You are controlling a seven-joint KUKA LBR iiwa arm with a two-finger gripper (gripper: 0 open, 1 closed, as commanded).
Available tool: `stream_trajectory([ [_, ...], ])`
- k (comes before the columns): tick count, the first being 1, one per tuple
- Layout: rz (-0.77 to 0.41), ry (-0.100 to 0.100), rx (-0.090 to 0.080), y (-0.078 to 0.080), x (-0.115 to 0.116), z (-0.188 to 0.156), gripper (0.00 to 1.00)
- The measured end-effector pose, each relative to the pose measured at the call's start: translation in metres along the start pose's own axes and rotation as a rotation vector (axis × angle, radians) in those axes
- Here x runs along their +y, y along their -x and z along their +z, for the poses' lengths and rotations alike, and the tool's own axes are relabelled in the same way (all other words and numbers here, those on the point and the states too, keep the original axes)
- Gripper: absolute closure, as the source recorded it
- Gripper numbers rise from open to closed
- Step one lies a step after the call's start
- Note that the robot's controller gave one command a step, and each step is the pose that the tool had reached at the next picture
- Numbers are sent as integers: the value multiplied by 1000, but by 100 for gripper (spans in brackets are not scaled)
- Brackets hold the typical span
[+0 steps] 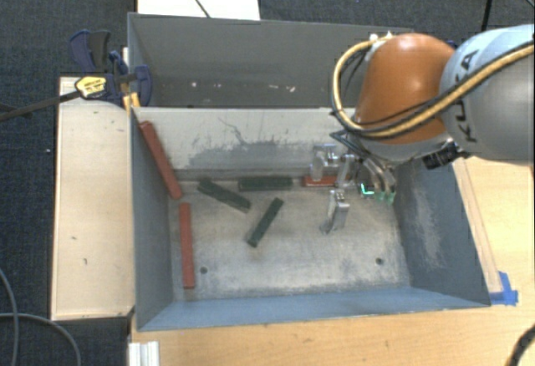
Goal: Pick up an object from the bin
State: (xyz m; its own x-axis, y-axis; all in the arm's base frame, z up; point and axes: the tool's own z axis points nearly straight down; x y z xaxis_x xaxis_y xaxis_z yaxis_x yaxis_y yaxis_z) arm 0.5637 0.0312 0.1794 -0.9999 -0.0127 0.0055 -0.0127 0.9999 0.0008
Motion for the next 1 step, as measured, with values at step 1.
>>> stream_trajectory([
  [1,1,0,-8,2,0,-4,0],
])
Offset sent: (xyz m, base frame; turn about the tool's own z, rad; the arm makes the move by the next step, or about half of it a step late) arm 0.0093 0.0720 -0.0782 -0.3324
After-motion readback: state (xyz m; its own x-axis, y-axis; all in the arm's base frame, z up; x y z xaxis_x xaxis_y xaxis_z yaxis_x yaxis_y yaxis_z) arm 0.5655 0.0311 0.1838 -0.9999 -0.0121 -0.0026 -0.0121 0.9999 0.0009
